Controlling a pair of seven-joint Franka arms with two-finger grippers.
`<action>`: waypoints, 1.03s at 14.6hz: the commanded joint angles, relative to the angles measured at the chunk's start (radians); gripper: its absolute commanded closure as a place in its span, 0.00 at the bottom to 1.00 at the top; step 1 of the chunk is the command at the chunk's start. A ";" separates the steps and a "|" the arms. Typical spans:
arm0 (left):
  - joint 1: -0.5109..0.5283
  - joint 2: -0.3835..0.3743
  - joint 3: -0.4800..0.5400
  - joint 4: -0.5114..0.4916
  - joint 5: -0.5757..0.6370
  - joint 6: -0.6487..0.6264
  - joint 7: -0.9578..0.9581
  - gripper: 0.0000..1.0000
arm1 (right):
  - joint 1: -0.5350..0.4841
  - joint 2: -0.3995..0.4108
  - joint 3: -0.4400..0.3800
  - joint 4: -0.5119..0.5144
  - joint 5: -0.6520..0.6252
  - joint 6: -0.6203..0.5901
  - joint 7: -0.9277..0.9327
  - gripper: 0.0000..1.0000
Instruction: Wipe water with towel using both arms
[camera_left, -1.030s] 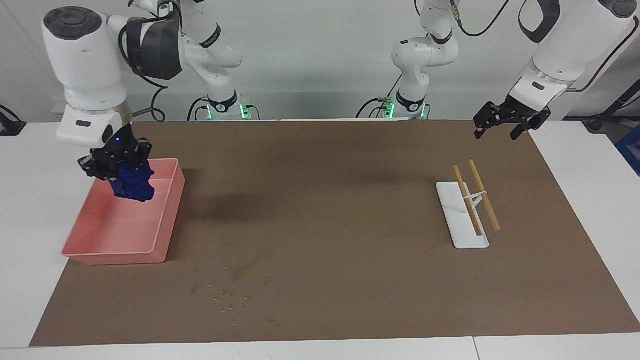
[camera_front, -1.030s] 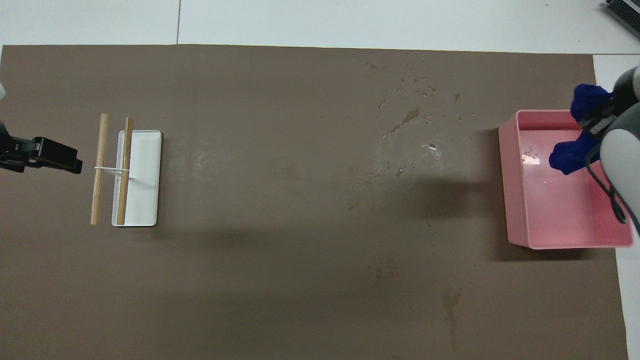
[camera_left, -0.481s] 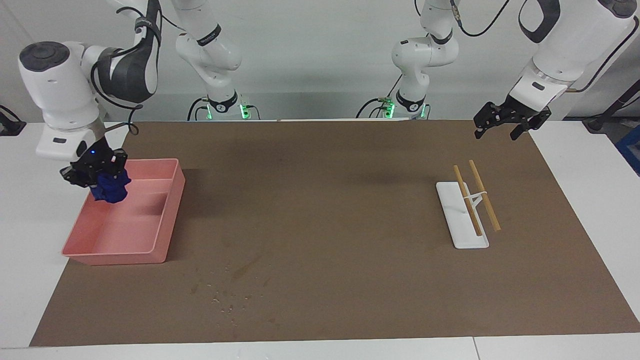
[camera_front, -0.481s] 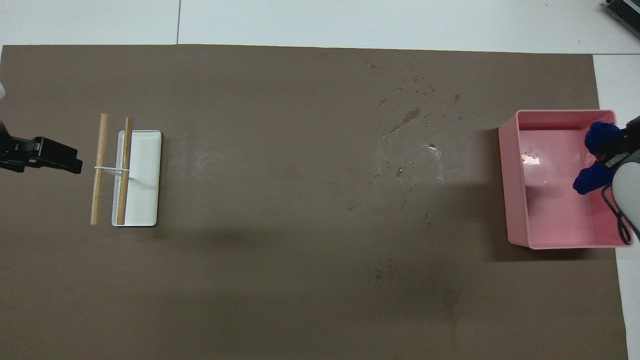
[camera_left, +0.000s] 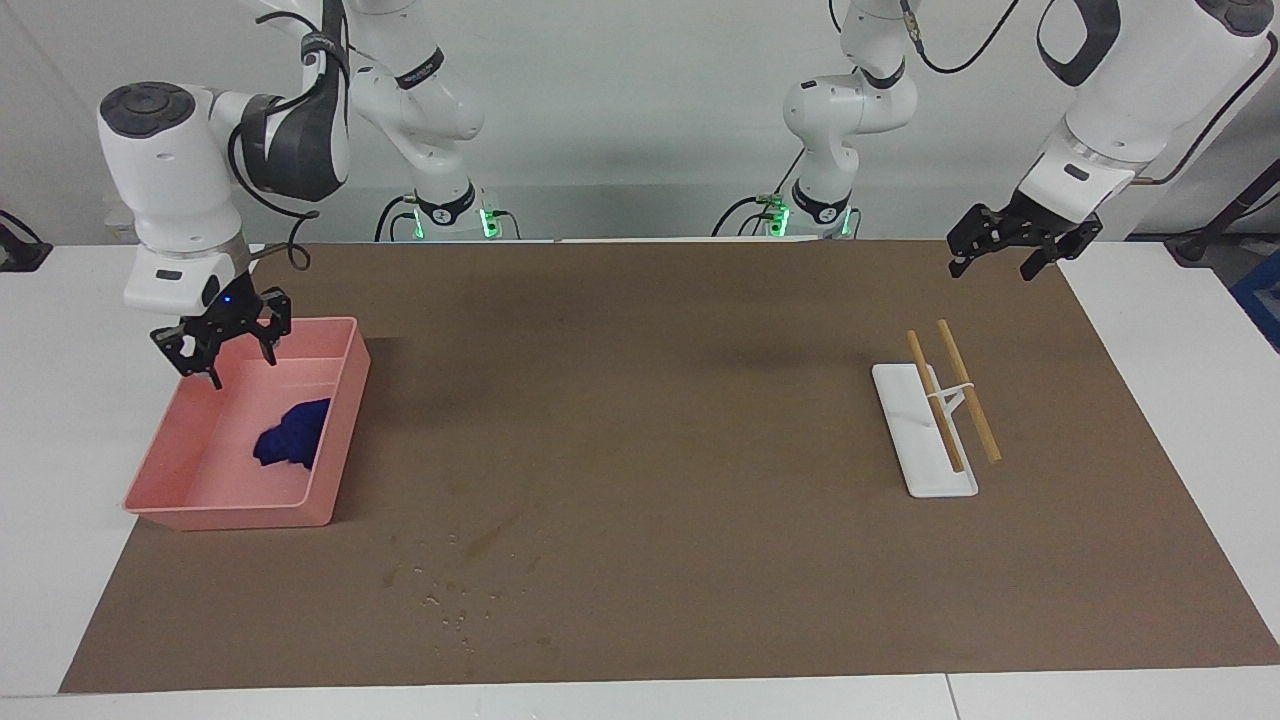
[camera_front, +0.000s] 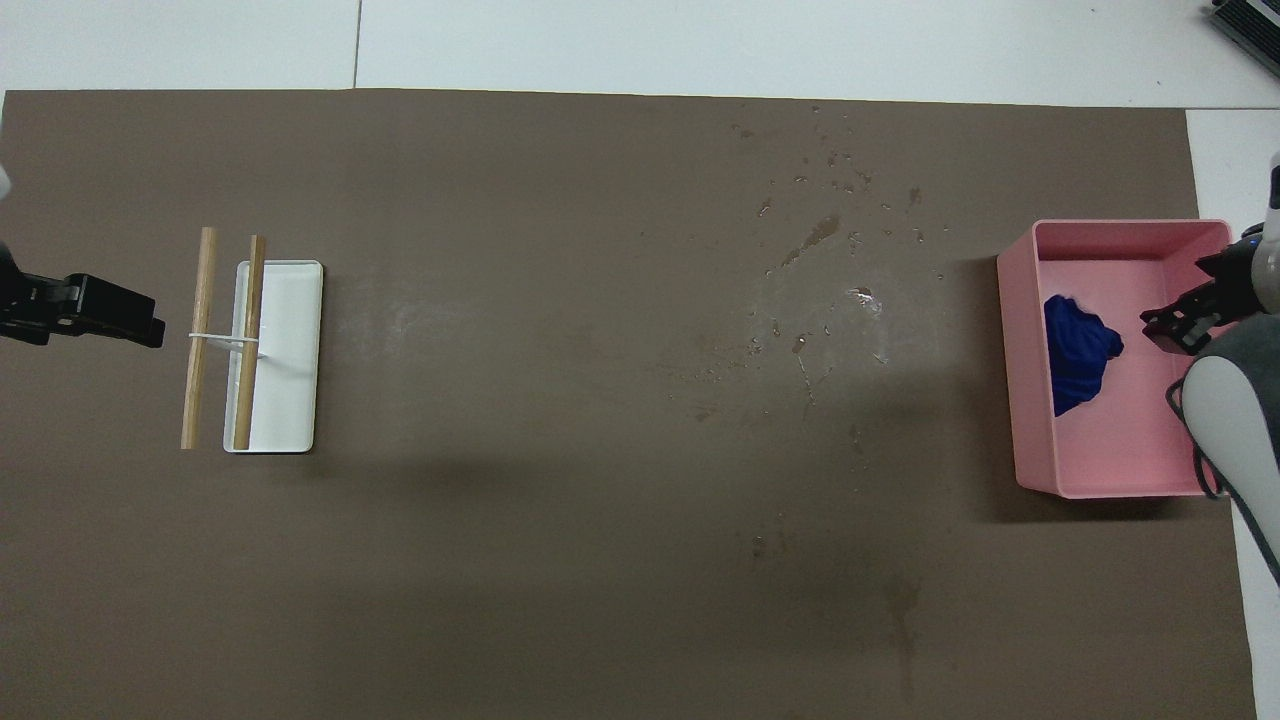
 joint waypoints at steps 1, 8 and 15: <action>-0.005 -0.023 0.003 -0.029 0.012 0.022 -0.011 0.00 | -0.010 -0.031 0.005 -0.015 0.090 -0.044 -0.018 0.00; -0.005 -0.023 0.003 -0.030 0.012 0.022 -0.011 0.00 | 0.070 -0.045 0.028 0.160 0.265 -0.338 0.367 0.00; -0.005 -0.024 0.003 -0.030 0.012 0.022 -0.011 0.00 | 0.116 -0.063 0.076 0.229 0.414 -0.503 0.853 0.00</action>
